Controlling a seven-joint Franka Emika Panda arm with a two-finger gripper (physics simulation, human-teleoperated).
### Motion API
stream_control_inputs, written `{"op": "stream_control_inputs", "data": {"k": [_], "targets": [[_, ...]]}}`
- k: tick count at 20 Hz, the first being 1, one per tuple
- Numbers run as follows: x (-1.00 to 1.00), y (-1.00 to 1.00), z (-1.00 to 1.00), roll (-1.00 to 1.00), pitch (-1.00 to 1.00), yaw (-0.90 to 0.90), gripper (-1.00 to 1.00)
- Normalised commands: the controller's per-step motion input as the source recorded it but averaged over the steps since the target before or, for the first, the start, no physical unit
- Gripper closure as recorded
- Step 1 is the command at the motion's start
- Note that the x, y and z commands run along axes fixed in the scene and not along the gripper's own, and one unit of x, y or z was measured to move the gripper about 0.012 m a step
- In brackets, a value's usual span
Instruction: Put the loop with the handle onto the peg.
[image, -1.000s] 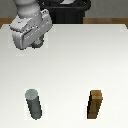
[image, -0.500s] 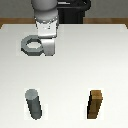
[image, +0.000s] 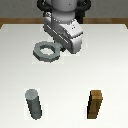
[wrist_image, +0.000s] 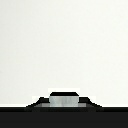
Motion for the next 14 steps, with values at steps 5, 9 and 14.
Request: {"op": "stream_control_inputs", "data": {"k": [5,9,14], "targets": [[0.00,-1.00,0.00,0.00,0.00,0.00,1.00],[0.00,-0.75,0.00,0.00,0.00,0.00,1.00],[0.00,0.40,0.20,0.00,0.00,0.00,1.00]]}}
